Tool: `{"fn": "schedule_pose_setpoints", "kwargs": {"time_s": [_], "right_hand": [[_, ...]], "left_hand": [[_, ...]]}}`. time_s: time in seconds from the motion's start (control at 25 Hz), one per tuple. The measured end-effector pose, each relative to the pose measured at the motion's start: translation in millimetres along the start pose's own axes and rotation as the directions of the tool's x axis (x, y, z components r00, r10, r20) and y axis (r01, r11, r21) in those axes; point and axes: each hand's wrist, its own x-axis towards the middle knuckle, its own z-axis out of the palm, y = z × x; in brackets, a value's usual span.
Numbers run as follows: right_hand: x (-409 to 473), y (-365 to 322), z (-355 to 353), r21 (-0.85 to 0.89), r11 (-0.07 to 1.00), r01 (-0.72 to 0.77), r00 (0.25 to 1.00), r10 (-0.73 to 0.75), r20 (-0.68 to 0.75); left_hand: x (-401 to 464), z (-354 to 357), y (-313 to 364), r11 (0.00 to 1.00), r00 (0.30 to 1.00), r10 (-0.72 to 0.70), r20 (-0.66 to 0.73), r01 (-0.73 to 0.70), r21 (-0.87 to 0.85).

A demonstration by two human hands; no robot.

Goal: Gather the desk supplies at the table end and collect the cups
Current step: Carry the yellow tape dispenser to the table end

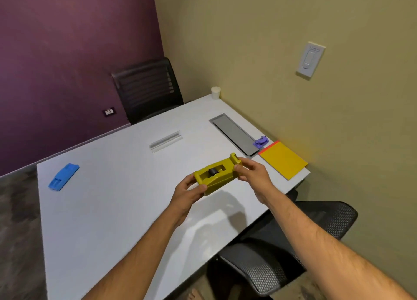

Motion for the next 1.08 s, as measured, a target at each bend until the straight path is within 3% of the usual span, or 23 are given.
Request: {"fn": "schedule_pose_setpoints", "kwargs": {"time_s": [0.24,0.6,0.8,1.08], "right_hand": [[70,-11,-48,-0.042,0.999,0.024,0.998,-0.026,-0.058],[225,-10,-134,-0.089,0.991,-0.099,0.995,0.099,-0.009],[305,-3,-161,-0.134,0.982,-0.134,0.991,0.131,-0.037],[393,24,-171,-0.295,0.946,-0.134,0.989,0.11,-0.097]], "left_hand": [[87,49,2,0.997,0.996,-0.041,-0.08,0.036,-0.064],[220,151,-16,0.993,0.954,-0.104,-0.28,0.087,-0.074],[285,191,-15,0.988,0.946,-0.14,-0.293,0.111,-0.111],[391,188,-38,0.989,0.947,-0.149,-0.284,0.148,-0.025]]}}
